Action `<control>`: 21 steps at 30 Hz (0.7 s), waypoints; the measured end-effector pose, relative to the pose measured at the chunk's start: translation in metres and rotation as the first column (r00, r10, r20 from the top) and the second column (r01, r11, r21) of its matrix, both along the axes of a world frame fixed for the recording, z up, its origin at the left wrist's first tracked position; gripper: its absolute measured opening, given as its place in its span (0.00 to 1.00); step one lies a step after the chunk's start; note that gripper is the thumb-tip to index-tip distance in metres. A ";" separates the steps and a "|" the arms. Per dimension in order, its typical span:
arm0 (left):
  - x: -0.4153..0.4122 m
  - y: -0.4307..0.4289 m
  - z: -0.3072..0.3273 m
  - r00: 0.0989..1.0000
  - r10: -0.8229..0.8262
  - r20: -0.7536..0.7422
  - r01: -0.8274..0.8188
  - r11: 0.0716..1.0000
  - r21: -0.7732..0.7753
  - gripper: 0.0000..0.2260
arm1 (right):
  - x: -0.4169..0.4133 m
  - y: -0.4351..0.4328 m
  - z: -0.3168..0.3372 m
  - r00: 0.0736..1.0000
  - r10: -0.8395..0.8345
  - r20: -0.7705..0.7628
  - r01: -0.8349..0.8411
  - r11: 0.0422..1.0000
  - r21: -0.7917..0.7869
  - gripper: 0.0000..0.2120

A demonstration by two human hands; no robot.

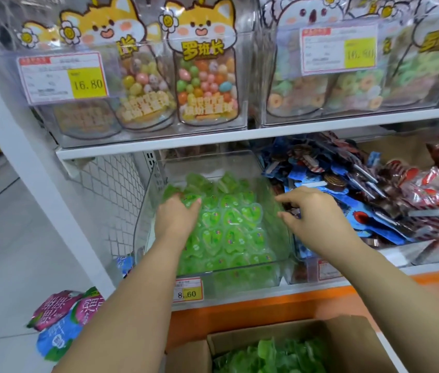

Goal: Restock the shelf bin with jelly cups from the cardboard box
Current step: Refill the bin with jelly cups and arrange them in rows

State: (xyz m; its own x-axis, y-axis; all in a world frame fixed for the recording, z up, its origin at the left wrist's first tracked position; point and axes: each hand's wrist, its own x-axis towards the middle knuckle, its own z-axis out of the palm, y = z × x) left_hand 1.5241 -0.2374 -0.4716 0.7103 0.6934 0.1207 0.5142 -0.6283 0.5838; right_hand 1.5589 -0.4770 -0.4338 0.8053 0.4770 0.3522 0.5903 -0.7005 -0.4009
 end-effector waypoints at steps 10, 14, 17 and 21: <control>0.012 0.005 -0.006 0.952 0.155 0.265 -0.023 0.896 -0.443 0.12 | -0.006 0.000 0.000 0.997 -0.006 -0.074 0.005 1.000 -0.014 0.14; -0.002 -0.012 0.017 0.885 0.001 0.466 0.211 0.890 -0.403 0.10 | -0.011 0.001 0.009 0.998 0.041 -0.052 -0.035 0.994 0.100 0.15; -0.016 -0.031 0.039 0.803 -0.272 0.530 0.522 0.751 -0.405 0.09 | -0.017 0.006 0.023 0.974 0.142 -0.177 -0.096 0.965 0.243 0.19; -0.028 -0.053 0.065 0.689 -0.496 0.529 0.705 0.628 -0.329 0.11 | -0.019 0.009 0.029 0.905 0.217 -0.366 -0.052 0.910 0.410 0.13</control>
State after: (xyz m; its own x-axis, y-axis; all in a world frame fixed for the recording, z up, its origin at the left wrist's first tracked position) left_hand 1.4957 -0.2904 -0.4069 0.9578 0.1557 0.2417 -0.1874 -0.2994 0.9355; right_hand 1.5397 -0.4678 -0.4043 0.8526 0.4848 0.1951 0.4014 -0.3685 -0.8385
